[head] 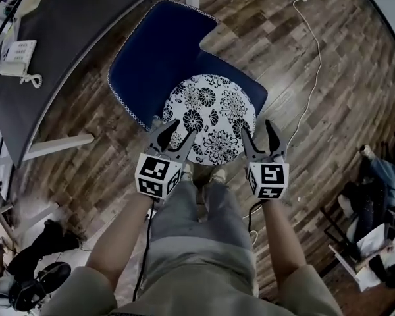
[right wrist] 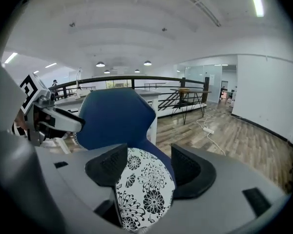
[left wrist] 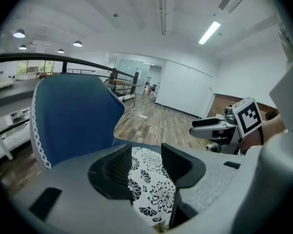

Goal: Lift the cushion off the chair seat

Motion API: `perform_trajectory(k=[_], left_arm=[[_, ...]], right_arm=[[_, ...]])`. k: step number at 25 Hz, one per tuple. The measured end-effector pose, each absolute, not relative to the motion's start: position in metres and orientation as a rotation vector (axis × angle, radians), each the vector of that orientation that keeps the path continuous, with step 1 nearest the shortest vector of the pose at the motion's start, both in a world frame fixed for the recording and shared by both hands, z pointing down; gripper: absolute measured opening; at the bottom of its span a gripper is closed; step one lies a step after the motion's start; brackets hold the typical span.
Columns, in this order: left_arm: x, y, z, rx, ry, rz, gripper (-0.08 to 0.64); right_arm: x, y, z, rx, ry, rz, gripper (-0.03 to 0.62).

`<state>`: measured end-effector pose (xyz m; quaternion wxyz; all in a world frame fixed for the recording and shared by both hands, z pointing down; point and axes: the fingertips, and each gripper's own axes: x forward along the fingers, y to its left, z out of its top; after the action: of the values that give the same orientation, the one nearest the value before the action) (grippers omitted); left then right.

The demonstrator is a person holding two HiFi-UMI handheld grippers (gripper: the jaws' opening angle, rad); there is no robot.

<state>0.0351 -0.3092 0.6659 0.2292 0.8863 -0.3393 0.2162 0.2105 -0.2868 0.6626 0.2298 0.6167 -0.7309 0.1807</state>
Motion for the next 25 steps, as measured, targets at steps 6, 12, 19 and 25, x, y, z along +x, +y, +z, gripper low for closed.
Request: perform_trajectory(k=[6,12,19,25], left_arm=[[0.016,-0.314,0.798,2.278,-0.979,0.709,0.179],[-0.016,-0.301,0.905,2.104,-1.060,0.850,0.186],[-0.038,-0.292,0.980,1.981,-1.078,0.910,0.267],[-0.025,-0.290,1.005,1.984,-1.014,0.864,0.290]], right_arm=[[0.219,-0.294,0.776,1.662,-1.960,0.589,0.272],[0.235,-0.292,0.874,1.659,-1.858,0.718,0.289],[0.248,-0.278,0.960,1.583,-1.765,0.839,0.335],[0.248,-0.273,0.985,1.589,-1.751,0.855,0.354]])
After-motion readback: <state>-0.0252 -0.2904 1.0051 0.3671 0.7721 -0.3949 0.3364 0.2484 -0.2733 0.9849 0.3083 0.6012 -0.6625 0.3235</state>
